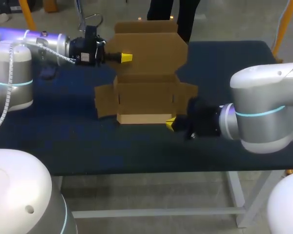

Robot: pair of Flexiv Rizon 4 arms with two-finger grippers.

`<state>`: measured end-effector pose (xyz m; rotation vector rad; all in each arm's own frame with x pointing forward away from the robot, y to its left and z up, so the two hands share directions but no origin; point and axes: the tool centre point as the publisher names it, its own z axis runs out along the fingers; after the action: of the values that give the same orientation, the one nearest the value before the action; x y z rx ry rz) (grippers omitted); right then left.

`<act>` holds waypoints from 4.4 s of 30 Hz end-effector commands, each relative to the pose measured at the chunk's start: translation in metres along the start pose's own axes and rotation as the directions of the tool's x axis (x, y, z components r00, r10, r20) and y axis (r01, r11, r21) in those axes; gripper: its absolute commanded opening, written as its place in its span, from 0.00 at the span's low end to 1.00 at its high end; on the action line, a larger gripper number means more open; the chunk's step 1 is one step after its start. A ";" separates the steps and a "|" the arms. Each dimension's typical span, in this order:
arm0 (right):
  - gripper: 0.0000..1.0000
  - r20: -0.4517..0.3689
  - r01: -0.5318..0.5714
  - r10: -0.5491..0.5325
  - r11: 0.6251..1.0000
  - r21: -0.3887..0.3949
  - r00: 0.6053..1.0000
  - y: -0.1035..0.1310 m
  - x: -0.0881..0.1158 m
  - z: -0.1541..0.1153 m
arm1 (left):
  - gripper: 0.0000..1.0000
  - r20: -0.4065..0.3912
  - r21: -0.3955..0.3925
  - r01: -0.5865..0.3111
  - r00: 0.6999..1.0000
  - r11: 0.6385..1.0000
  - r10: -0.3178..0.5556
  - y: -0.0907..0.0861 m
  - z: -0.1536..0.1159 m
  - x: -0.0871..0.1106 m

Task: Assemble the packaging by folding the flat box into shape, placing the metal phone stand inside, and closing the box properly

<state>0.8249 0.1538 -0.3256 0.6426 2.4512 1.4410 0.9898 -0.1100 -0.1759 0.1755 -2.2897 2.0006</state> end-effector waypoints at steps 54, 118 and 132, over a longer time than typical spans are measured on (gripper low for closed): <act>0.00 0.240 -0.063 0.063 0.998 -0.005 0.969 -0.020 -0.049 0.154 | 0.00 -0.002 0.000 0.000 1.000 1.000 0.000 0.001 -0.001 0.000; 0.00 0.227 -0.095 0.093 0.995 -0.003 0.969 -0.030 -0.058 0.163 | 0.00 -0.064 0.015 -0.064 0.996 0.998 0.065 0.032 0.002 0.036; 0.00 0.227 -0.095 0.093 0.995 -0.003 0.969 -0.030 -0.058 0.163 | 0.00 -0.066 0.020 0.013 0.998 1.000 -0.012 0.046 0.000 0.038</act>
<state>0.9328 0.2369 -0.4280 0.8820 2.2832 1.3153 0.9455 -0.1059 -0.2111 0.1245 -2.2305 1.9936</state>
